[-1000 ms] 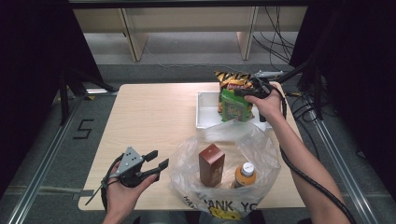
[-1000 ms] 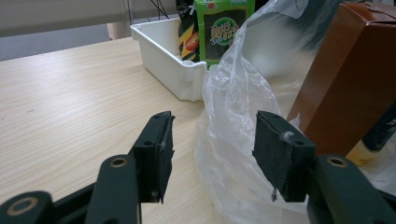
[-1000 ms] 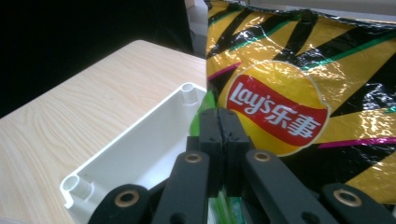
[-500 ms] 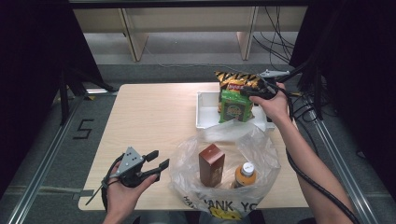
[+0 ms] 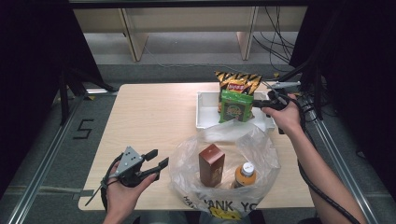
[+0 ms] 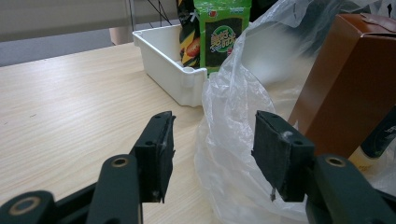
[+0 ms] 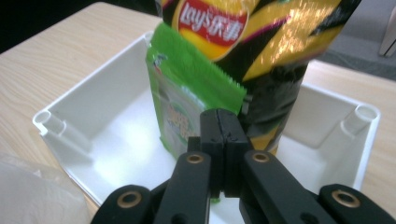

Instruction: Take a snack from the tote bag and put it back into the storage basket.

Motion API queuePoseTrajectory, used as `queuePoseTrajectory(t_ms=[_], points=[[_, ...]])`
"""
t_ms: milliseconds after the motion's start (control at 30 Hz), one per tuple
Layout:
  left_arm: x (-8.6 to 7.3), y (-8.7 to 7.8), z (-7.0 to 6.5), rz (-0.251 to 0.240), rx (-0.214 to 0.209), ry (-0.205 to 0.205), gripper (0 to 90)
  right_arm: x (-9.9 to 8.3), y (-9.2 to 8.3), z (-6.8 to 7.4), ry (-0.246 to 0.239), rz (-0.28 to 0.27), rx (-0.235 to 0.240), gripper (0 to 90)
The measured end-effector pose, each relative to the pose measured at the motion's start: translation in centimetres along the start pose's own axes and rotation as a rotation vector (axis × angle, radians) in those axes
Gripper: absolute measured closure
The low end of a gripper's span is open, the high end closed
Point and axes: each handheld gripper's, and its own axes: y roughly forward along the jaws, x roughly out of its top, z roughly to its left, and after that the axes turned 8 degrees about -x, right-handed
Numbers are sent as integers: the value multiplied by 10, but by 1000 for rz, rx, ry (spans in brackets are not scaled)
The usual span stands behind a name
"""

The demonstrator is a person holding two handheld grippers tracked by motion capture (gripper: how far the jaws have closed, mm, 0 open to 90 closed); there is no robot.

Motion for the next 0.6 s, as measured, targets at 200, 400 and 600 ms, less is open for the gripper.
queuePoseTrajectory(t_ms=[200, 400, 600], points=[[0, -1, 2, -7, 1, 1, 479, -1, 14, 0, 21, 17, -18, 900], [0, -2, 1, -5, 4, 0, 479, 3, 22, -1, 25, 10, -38, 900], [-1, -1, 2, -4, -1, 1, 478, 4, 12, 5, 41, -7, -21, 859]])
